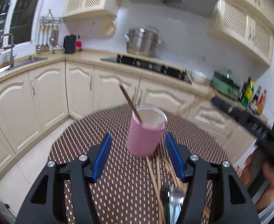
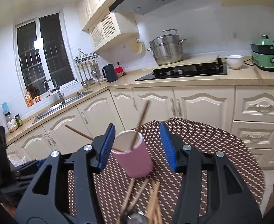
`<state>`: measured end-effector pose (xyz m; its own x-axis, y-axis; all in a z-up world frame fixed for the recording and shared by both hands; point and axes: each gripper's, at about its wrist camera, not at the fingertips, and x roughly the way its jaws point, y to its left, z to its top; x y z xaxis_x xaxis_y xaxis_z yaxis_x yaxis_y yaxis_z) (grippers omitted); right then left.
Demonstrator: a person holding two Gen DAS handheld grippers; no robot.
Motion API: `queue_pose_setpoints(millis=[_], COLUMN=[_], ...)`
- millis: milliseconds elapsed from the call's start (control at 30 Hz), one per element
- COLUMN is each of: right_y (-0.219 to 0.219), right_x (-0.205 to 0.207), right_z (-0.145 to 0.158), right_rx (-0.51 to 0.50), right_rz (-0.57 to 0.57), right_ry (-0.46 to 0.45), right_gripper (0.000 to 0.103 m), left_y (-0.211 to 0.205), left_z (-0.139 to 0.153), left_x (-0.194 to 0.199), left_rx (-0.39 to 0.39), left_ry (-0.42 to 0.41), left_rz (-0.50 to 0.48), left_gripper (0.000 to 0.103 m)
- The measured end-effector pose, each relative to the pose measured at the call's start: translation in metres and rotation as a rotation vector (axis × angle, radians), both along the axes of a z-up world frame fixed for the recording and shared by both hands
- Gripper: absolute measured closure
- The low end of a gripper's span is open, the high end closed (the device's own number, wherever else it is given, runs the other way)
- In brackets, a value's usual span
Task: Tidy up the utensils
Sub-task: 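Lower the right tool back to the chopstick pile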
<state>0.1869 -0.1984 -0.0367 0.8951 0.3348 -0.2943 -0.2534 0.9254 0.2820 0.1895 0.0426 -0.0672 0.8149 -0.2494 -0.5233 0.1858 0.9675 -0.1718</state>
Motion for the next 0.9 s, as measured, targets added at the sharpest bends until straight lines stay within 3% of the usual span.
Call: queue_pose_setpoints(millis=[167, 267, 367, 433, 533, 667, 800, 900], right_y=[-0.024, -0.036, -0.038, -0.039, -0.041, -0.04, -0.036, -0.035], right_x=[-0.012, -0.013, -0.012, -0.011, -0.01, -0.007, -0.002, 0.001], right_z=[-0.014, -0.032, -0.048, -0.062, -0.078, -0.09, -0.098, -0.104], right_rx=[-0.044, -0.074, -0.111, -0.134, -0.141, -0.143, -0.147, -0.144], right_rz=[-0.017, -0.01, 0.012, 0.031, 0.047, 0.051, 0.07, 0.088], right_ry=[0.071, 0.177, 0.282, 0.358, 0.427, 0.475, 0.518, 0.541], right_gripper=[0.051, 0.051, 0.051, 0.051, 0.051, 0.051, 0.051, 0.051], left_y=[-0.03, -0.047, -0.05, -0.046, -0.04, -0.039, -0.05, -0.056], left_z=[-0.029, -0.053, -0.075, -0.084, -0.088, -0.092, -0.092, -0.093], left_x=[0.0, 0.007, 0.014, 0.02, 0.031, 0.05, 0.068, 0.076], left_rx=[0.126, 0.198, 0.231, 0.21, 0.156, 0.144, 0.207, 0.211], left_ry=[0.171, 0.315, 0.412, 0.467, 0.495, 0.536, 0.554, 0.564], left_rz=[-0.092, -0.146, -0.132, -0.104, -0.072, -0.032, -0.014, -0.025], left_gripper=[0.044, 0.044, 0.044, 0.044, 0.044, 0.044, 0.044, 0.044])
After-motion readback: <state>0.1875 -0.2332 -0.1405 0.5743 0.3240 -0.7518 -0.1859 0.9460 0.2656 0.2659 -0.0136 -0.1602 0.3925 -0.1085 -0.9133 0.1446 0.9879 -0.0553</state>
